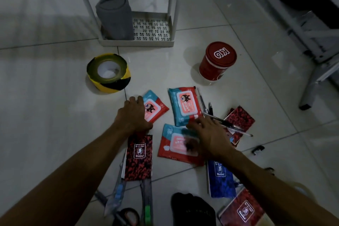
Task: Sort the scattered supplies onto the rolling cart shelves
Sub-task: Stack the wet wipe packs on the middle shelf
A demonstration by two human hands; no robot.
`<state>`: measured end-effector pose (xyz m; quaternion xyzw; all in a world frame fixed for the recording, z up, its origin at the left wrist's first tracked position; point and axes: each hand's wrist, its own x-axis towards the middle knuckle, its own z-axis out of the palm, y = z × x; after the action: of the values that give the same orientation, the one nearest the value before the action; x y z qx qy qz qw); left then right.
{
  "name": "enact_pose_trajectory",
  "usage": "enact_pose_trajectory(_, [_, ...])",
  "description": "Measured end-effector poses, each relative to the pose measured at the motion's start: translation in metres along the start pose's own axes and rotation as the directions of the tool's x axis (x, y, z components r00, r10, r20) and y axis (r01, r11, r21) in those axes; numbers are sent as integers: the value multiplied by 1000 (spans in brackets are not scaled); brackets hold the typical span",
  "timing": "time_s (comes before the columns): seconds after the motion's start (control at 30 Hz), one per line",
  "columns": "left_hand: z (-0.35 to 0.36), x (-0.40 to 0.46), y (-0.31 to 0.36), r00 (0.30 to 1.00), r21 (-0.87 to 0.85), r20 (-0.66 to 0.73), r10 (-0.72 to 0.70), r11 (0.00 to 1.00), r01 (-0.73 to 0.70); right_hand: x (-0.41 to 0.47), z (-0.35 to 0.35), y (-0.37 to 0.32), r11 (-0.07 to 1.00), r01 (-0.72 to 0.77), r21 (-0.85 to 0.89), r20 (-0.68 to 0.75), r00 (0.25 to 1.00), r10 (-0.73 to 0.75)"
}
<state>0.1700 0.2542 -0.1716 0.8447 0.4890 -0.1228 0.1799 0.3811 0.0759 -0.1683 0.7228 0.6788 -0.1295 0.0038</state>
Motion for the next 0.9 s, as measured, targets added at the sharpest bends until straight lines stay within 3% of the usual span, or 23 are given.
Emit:
enact_pose_trajectory(0.13, [1,0,-1,996,-100,-23,-82,992,80,-4,19,-17,999,44,-2,132,990,-44])
enact_pose_trajectory(0.33, [4,1,-4,985,-169,-57,-162,974,151,0,18,-20,999,38,21,-6,999,-38])
enact_pose_trajectory(0.4, [4,1,-4,980,-196,-67,-186,966,170,7,10,-23,993,7,117,-14,1000,-6])
enact_pose_trajectory(0.53, [3,3,-1,970,-275,-62,-235,938,210,42,-15,-27,881,-195,432,-25,974,227])
enact_pose_trajectory(0.6, [0,4,0,963,-296,-72,-259,928,227,67,-24,-21,792,-334,511,-55,907,418])
enact_pose_trajectory(0.67, [-1,6,0,958,-290,-88,-272,927,237,88,-27,-12,674,-479,562,8,819,574])
enact_pose_trajectory(0.77, [0,6,1,955,-294,-121,-270,929,225,101,-20,-9,658,-605,448,71,758,648])
enact_pose_trajectory(0.9, [2,4,2,953,-279,-126,-274,932,231,95,-9,-16,796,-567,211,74,821,566])
